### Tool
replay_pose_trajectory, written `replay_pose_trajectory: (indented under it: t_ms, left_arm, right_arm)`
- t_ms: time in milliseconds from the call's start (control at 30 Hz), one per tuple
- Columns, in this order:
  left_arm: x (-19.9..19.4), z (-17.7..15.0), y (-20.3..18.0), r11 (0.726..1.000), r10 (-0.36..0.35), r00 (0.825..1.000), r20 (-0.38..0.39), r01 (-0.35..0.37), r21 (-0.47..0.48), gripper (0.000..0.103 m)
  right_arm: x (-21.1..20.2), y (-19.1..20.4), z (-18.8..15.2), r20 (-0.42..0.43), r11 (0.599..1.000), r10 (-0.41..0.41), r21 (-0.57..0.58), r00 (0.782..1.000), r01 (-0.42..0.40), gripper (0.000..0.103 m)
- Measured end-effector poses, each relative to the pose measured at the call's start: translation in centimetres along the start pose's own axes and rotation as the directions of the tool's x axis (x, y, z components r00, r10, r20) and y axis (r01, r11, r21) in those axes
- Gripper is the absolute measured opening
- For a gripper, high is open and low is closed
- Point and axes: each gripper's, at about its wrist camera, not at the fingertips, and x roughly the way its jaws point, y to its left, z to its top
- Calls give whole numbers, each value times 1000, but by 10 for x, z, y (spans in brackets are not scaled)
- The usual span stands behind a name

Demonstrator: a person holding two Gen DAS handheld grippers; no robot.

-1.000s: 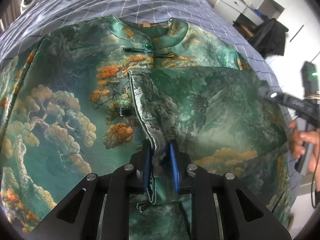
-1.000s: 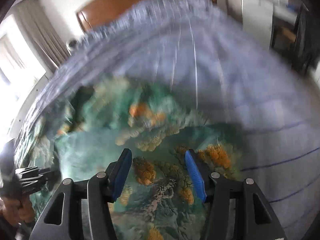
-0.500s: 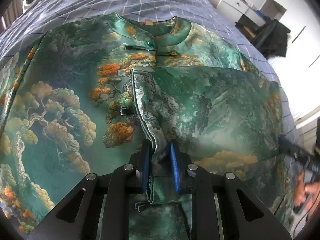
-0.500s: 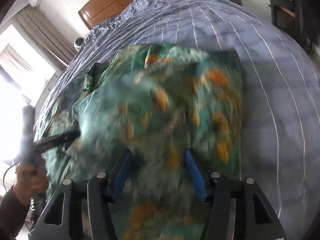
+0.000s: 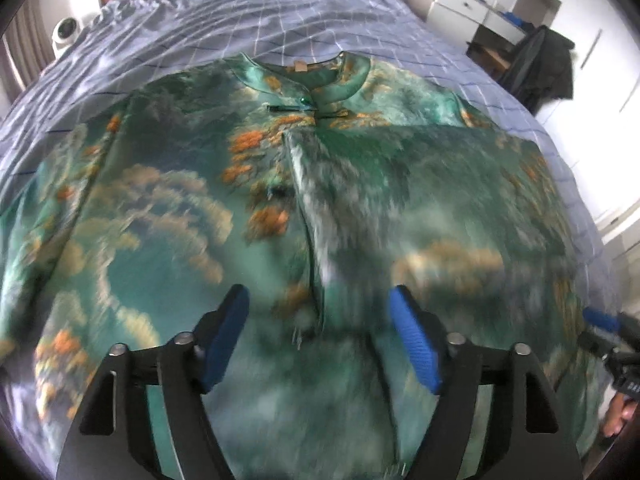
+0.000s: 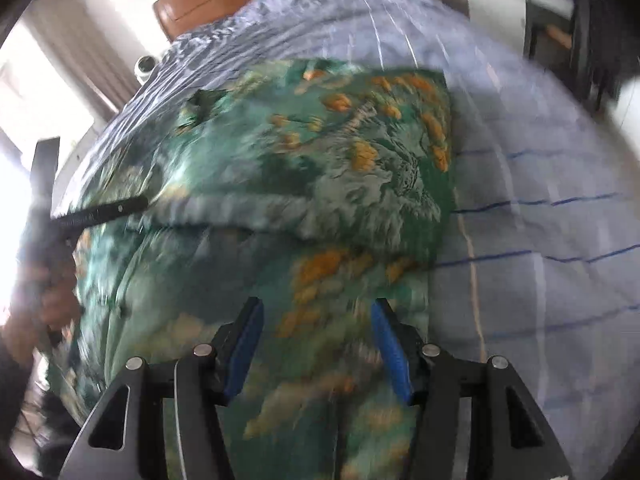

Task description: Fold large clothes

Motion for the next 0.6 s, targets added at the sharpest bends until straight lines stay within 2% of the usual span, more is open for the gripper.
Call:
replay_pose_trajectory:
  t_ms: [33,167,267,467,600]
  left_arm:
    - [-6,-6,1,1000,2,1000,6,-2,13,83]
    - [-38,-44,4,997,18,999,34,-21,75,88]
    - [-63,-75,13,993,60,996,64,-67,98,88]
    - [-98,-116,53,988,147,983,109,-151,34,93]
    - [-109,-134,88,982,189,977,96,-186,-35,93]
  right_arm:
    - [-7,5,-4,14,1000,-16,-13,1000,16,57]
    - [-43,29,-29,86,993,-102,-42,991,106,74]
    - [-62,39,-44,124,990,-130,-42,984,136,75]
    - [-88,68,-70,176,994,-111,-1,978,113,75]
    - [-89,96,-89,186,996,-90,-2,978,92,75]
